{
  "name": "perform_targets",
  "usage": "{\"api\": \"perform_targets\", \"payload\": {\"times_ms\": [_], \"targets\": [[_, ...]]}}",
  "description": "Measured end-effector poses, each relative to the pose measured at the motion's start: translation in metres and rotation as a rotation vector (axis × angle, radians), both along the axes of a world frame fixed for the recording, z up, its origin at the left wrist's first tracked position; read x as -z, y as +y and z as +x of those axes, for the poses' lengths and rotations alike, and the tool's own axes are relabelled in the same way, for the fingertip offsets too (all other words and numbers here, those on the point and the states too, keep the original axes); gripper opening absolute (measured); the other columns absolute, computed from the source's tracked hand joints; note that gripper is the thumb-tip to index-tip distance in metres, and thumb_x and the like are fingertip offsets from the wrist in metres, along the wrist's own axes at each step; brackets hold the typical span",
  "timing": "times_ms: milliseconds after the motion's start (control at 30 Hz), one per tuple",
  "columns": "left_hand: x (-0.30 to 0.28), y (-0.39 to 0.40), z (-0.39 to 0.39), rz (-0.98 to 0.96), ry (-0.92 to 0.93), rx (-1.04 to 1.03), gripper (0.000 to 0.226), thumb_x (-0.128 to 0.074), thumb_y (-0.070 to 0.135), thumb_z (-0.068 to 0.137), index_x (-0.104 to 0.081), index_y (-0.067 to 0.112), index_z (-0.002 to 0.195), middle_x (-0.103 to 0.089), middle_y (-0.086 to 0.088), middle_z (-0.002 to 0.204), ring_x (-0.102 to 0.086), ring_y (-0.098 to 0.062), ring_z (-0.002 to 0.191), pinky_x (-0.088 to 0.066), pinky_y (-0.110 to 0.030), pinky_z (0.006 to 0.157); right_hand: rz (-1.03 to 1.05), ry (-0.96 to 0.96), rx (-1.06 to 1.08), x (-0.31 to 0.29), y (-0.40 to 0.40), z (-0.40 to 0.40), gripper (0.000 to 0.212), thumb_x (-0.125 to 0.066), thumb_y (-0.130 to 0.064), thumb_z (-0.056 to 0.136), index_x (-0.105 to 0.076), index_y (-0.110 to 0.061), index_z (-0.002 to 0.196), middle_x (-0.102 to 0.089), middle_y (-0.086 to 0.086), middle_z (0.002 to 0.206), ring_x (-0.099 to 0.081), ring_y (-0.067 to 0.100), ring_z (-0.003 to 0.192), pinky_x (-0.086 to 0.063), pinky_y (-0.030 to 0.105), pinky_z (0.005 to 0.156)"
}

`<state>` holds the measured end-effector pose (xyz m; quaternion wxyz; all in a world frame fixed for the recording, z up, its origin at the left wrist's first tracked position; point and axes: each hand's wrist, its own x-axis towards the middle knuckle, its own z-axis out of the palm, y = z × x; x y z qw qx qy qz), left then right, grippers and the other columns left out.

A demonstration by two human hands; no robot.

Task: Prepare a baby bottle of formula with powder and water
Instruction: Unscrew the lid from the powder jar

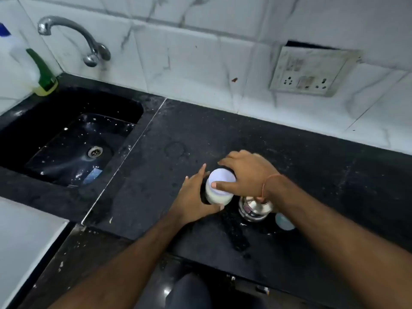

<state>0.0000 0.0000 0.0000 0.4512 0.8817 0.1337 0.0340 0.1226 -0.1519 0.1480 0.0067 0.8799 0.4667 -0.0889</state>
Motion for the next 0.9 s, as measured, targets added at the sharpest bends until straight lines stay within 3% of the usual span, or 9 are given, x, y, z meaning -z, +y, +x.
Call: {"api": "perform_targets", "payload": {"times_ms": [67, 233, 300, 400, 533, 633, 800, 900], "targets": [[0.016, 0.000, 0.005, -0.016, -0.027, 0.004, 0.136, -0.101, 0.052, 0.073, -0.016, 0.028, 0.177, -0.030, 0.050, 0.147, -0.026, 0.020, 0.140, 0.007, -0.038, 0.135, -0.068, -0.057, -0.053, 0.012, 0.006, 0.008, 0.078, -0.048, -0.092, 0.074, -0.069, -0.037, 0.124, -0.064, -0.011, 0.117, -0.061, 0.020, 0.109, -0.049, 0.040, 0.090], [0.040, 0.000, 0.009, 0.044, -0.191, -0.011, 0.114, -0.095, 0.071, 0.065, -0.044, 0.040, 0.163, -0.057, 0.035, 0.149, -0.047, 0.011, 0.142, 0.003, -0.047, 0.138, -0.024, -0.091, -0.083, 0.027, 0.011, 0.013, 0.073, -0.055, -0.093, 0.065, -0.075, -0.029, 0.096, -0.067, -0.006, 0.088, -0.065, 0.022, 0.084, -0.057, 0.038, 0.073], [0.049, -0.002, 0.007, 0.101, -0.244, -0.006, 0.104, -0.095, 0.071, 0.066, -0.051, 0.039, 0.155, -0.061, 0.030, 0.147, -0.053, 0.005, 0.140, -0.001, -0.055, 0.139, -0.010, -0.141, -0.094, 0.032, 0.012, 0.009, 0.068, -0.058, -0.088, 0.067, -0.073, -0.024, 0.082, -0.066, -0.003, 0.073, -0.062, 0.024, 0.071, -0.052, 0.036, 0.061], [0.056, 0.000, 0.006, 0.098, -0.274, -0.030, 0.091, -0.096, 0.067, 0.067, -0.057, 0.038, 0.144, -0.067, 0.028, 0.138, -0.057, 0.006, 0.128, -0.002, -0.053, 0.139, 0.005, -0.165, -0.097, 0.034, 0.013, 0.000, 0.064, -0.064, -0.083, 0.069, -0.070, -0.019, 0.071, -0.061, -0.001, 0.060, -0.054, 0.019, 0.059, -0.042, 0.035, 0.055], [0.055, -0.001, -0.001, 0.091, -0.286, -0.040, 0.085, -0.095, 0.066, 0.067, -0.059, 0.040, 0.139, -0.070, 0.026, 0.131, -0.063, -0.001, 0.126, -0.002, -0.051, 0.135, 0.019, -0.148, -0.067, 0.036, 0.015, -0.014, 0.079, -0.052, -0.089, 0.056, -0.081, -0.021, 0.085, -0.074, -0.001, 0.073, -0.062, 0.017, 0.067, -0.050, 0.034, 0.064], [0.058, -0.005, -0.012, 0.069, -0.285, -0.037, 0.088, -0.096, 0.064, 0.068, -0.055, 0.039, 0.142, -0.070, 0.027, 0.131, -0.065, -0.007, 0.129, -0.001, -0.055, 0.135, 0.017, -0.139, -0.010, 0.039, 0.012, -0.027, 0.080, -0.054, -0.091, 0.050, -0.083, -0.025, 0.086, -0.078, 0.001, 0.082, -0.069, 0.023, 0.081, -0.061, 0.042, 0.077], [0.054, -0.020, -0.034, 0.073, -0.290, -0.054, 0.104, -0.092, 0.075, 0.067, -0.047, 0.039, 0.153, -0.067, 0.025, 0.143, -0.061, -0.011, 0.141, 0.001, -0.060, 0.136, -0.021, -0.218, 0.074, 0.041, 0.008, -0.051, 0.083, -0.054, -0.098, 0.053, -0.078, -0.022, 0.076, -0.074, 0.001, 0.073, -0.068, 0.024, 0.078, -0.061, 0.042, 0.080], [0.050, -0.024, -0.039, 0.089, -0.298, -0.087, 0.093, -0.094, 0.069, 0.072, -0.053, 0.037, 0.149, -0.069, 0.023, 0.136, -0.063, -0.015, 0.139, -0.004, -0.062, 0.137, -0.042, -0.200, 0.109, 0.041, 0.004, -0.060, 0.084, -0.057, -0.100, 0.060, -0.079, -0.020, 0.078, -0.074, 0.001, 0.074, -0.066, 0.023, 0.076, -0.057, 0.037, 0.077]]}}
